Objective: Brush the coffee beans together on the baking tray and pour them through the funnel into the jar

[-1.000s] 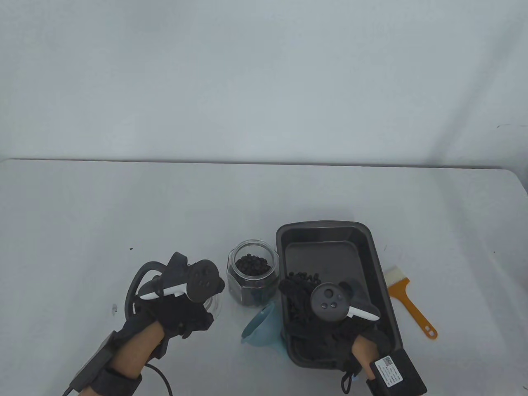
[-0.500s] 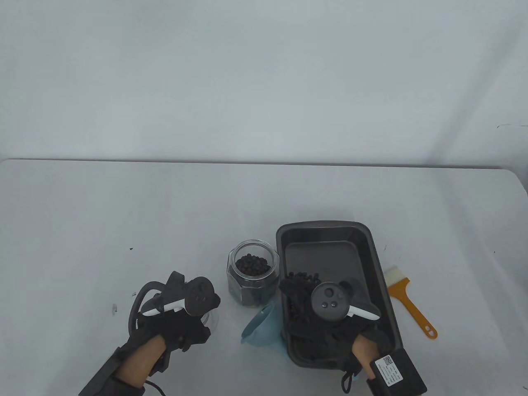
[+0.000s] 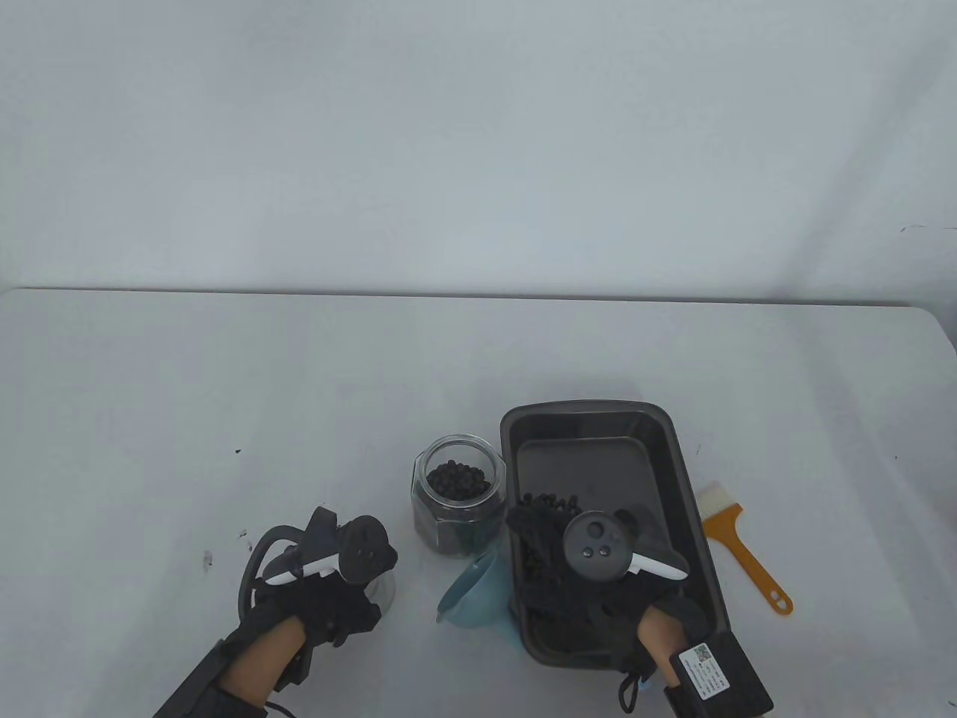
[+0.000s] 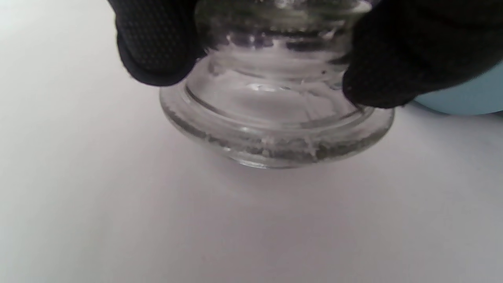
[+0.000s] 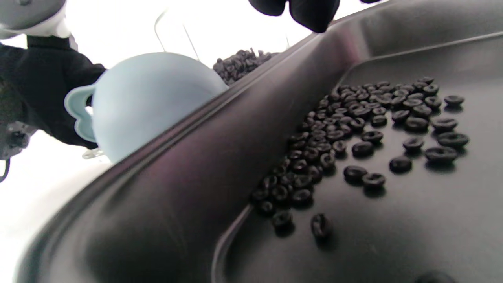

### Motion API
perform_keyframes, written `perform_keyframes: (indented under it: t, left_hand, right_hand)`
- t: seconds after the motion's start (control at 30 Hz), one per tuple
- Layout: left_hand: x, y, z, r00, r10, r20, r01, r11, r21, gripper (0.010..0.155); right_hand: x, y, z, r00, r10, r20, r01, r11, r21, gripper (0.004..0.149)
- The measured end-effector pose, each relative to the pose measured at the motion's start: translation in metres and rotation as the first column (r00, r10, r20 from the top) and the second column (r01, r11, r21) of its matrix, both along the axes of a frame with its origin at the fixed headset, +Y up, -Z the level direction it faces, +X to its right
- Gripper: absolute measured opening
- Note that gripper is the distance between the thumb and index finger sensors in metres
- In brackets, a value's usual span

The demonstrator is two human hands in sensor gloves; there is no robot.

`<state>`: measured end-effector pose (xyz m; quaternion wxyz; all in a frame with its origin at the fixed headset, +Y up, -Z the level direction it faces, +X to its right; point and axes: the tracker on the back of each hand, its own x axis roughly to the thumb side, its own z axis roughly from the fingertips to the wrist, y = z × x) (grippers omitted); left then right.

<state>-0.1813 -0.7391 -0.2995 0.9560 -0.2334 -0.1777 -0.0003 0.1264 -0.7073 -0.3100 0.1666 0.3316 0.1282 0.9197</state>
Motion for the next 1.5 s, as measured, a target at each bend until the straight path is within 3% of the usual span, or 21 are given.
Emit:
perform_keyframes:
  t: [0.6, 0.87, 1.1, 1.33, 1.5]
  left_hand:
    - [0.000, -0.007, 0.002, 0.997, -0.073, -0.036, 0.072, 0.996, -0.044, 0.081]
    - [0.006, 0.039, 0.013, 1.000, 0.026, -0.014, -0.024, 0.994, 0.103, 0.093]
    - [0.029, 0.058, 0.030, 0.997, 0.045, 0.068, -0.057, 0.980, 0.192, 0.104]
    - [0.064, 0.050, 0.050, 0.985, 0.052, 0.166, -0.088, 0.972, 0.220, 0.109]
    - [0.086, 0.028, 0.051, 0.973, 0.147, 0.178, -0.189, 0.951, 0.243, 0.115]
  right_hand:
    - [0.000, 0.000, 0.000, 1.000, 0.000, 0.002, 0.000, 1.000, 0.000, 0.083]
    - [0.000, 0.000, -0.001, 1.000, 0.001, 0.002, -0.001, 1.000, -0.005, 0.083]
    - [0.000, 0.000, -0.001, 1.000, 0.006, 0.002, -0.006, 1.000, -0.010, 0.083]
    - [0.000, -0.001, 0.000, 1.000, 0.014, 0.000, -0.014, 1.000, -0.015, 0.083]
    - [0.000, -0.001, -0.001, 1.000, 0.010, 0.002, -0.010, 1.000, -0.017, 0.084]
